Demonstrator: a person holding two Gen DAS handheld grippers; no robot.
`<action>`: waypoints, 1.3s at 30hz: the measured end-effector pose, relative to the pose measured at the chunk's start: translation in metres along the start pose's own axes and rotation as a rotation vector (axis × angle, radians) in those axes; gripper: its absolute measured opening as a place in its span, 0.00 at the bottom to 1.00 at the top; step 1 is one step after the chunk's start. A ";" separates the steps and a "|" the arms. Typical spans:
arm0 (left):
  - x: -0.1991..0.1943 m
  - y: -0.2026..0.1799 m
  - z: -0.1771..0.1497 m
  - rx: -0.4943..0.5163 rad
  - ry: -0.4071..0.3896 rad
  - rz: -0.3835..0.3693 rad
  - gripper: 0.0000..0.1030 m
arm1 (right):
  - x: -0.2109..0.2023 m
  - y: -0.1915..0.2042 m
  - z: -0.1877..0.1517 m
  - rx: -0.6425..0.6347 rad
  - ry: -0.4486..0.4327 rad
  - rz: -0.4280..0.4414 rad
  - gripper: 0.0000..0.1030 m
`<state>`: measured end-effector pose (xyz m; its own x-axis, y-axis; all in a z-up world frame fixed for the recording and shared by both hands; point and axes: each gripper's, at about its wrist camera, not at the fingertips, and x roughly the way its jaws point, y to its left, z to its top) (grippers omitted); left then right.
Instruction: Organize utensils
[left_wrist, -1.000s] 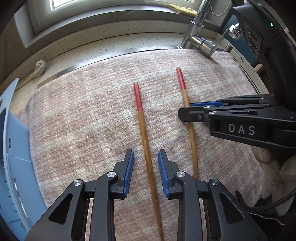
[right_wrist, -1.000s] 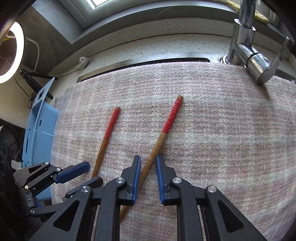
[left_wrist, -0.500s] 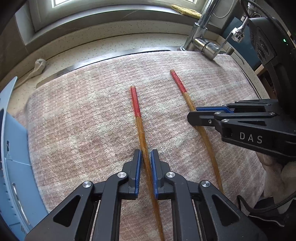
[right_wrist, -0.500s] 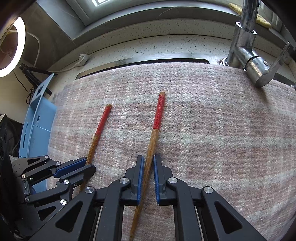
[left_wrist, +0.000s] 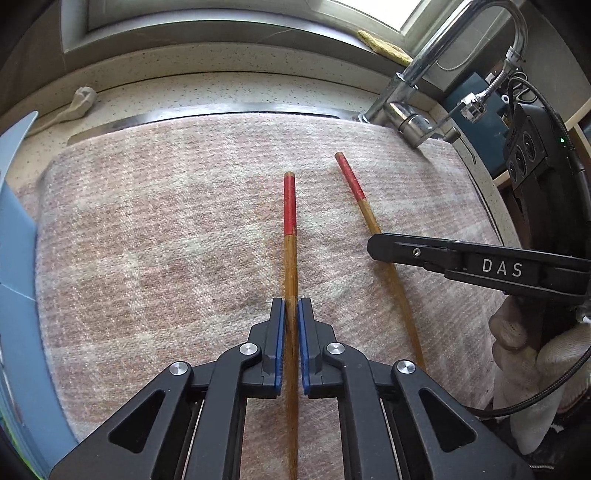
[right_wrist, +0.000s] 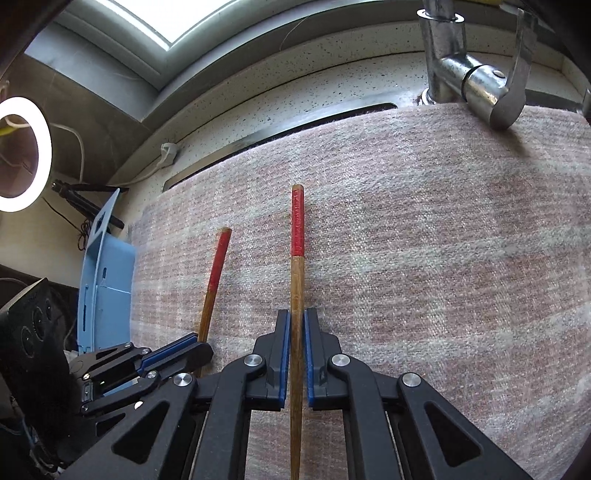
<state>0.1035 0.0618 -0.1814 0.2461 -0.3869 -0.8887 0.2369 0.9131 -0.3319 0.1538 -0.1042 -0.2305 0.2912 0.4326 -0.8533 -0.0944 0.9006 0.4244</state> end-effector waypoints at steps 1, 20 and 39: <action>0.001 -0.001 0.000 -0.002 0.000 0.003 0.06 | 0.001 0.000 -0.001 0.007 0.002 0.006 0.06; -0.082 -0.008 0.020 0.001 -0.221 -0.053 0.06 | -0.065 0.030 0.014 -0.065 -0.152 0.076 0.06; -0.108 0.024 0.011 -0.051 -0.271 -0.003 0.06 | -0.064 0.094 0.021 -0.191 -0.158 0.115 0.06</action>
<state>0.0930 0.1240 -0.0893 0.4893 -0.4037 -0.7731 0.1925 0.9146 -0.3557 0.1460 -0.0477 -0.1296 0.4117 0.5340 -0.7385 -0.3091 0.8441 0.4380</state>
